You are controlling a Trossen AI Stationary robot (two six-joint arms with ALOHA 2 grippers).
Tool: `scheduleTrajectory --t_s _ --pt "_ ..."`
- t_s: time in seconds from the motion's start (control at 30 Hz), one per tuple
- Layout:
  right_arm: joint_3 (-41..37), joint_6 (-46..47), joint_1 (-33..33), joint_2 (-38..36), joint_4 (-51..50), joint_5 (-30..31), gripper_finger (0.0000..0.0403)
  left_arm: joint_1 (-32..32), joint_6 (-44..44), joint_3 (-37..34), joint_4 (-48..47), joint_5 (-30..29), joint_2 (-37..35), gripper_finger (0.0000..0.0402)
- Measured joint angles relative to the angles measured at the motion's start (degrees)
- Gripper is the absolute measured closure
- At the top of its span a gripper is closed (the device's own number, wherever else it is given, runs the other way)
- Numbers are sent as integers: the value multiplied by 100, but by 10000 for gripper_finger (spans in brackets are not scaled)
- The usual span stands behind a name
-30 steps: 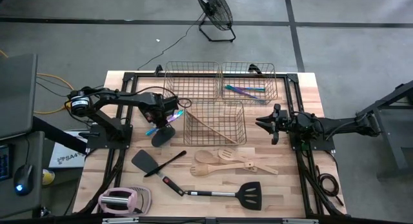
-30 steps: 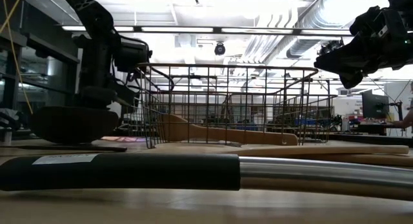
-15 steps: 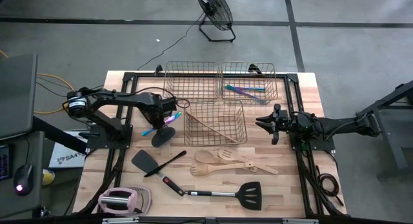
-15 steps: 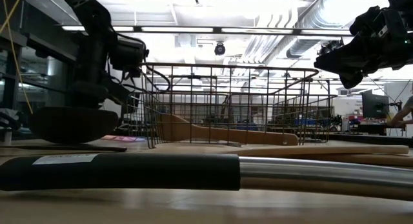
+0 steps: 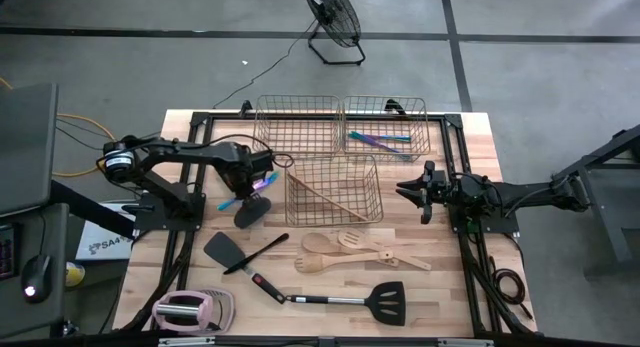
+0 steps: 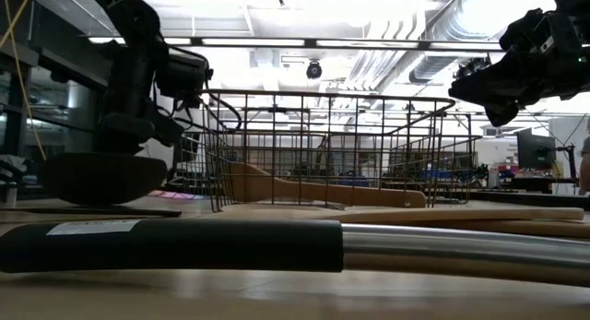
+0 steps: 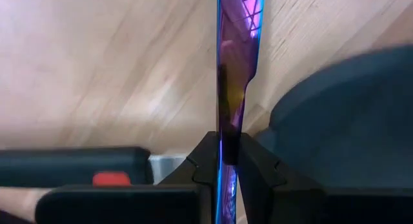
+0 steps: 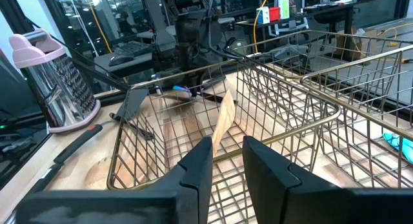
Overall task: Pick & Place Kitchen Items
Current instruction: Put the blue table knife into the top right wire basket
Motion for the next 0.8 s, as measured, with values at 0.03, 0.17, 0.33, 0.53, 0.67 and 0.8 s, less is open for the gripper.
scheduleTrajectory --t_s 0.03,0.17,0.33,0.53,0.67,0.8 --pt "-2 0 0 -2 2 0 325 0 7 61 -65 -31 0 370" --pt "-2 0 0 -2 1 0 325 0 34 414 -390 -180 -2 370" --pt "-2 0 0 -2 0 0 325 0 71 754 -588 -224 -7 370" --pt "-1 0 0 -2 1 0 325 0 112 974 -944 -246 -7 370" --pt "-2 0 0 -1 0 0 325 0 140 1129 -1202 -218 -24 370" --pt "0 0 0 -2 2 0 325 -31 226 1365 -1488 -124 -44 370"
